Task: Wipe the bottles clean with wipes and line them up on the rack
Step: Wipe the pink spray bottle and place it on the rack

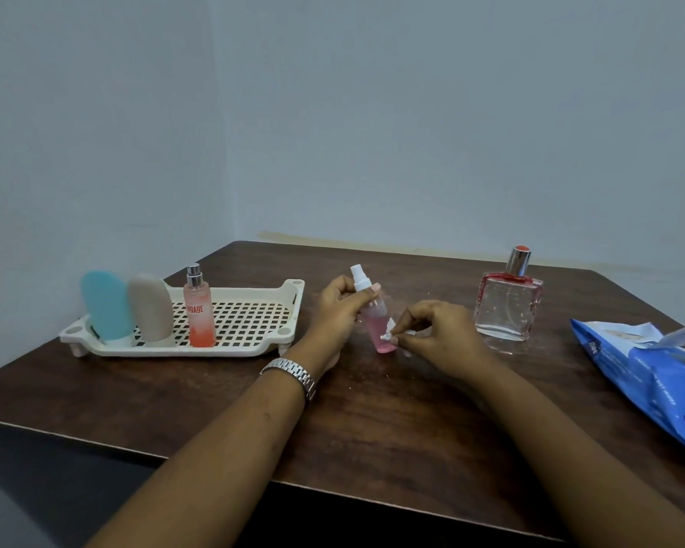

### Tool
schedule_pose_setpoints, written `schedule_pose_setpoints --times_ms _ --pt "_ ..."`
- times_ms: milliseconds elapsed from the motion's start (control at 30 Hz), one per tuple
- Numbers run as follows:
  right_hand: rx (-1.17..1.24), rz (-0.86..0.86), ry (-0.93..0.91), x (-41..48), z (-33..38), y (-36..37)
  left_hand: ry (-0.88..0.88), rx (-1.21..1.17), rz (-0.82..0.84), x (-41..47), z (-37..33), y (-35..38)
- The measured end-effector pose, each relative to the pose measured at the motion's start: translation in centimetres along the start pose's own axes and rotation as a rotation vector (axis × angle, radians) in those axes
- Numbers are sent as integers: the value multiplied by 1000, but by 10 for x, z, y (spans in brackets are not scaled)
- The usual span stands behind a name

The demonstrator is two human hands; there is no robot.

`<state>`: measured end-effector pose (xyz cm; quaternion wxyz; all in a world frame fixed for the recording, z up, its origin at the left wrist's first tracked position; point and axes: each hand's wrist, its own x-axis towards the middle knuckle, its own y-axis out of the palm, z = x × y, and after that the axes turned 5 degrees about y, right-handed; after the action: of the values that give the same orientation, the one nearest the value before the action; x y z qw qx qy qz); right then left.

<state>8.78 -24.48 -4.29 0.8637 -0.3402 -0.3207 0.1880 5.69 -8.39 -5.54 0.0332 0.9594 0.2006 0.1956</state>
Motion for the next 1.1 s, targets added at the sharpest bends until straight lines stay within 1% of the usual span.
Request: schedule_pose_setpoints --times_ms 67,200,267,433,733,900,967,1033,1067,1100 --pt "7 -72 -43 0 0 2 4 -2 9 0 -1 -1" --pt "95 -322 -152 3 1 6 63 21 105 -4 -3 4" --pt "88 -353 -164 4 0 7 90 37 128 -5 -3 4" --pt "120 -287 -119 4 -5 8 82 43 110 -4 -5 3" --pt "104 -110 -36 0 -3 3 52 53 68 -4 -3 0" --pt "88 -81 -9 -2 -2 3 64 66 79 -5 -3 -1" --pt "47 -15 9 -3 -3 3 79 66 77 -4 -2 -2" --pt "-57 131 28 -4 -4 4 94 66 59 -3 -1 -3" --pt "-88 173 28 -5 -5 4 99 68 49 -2 0 -3" --pt "-82 166 23 -4 -5 4 103 69 36 -1 1 -3"
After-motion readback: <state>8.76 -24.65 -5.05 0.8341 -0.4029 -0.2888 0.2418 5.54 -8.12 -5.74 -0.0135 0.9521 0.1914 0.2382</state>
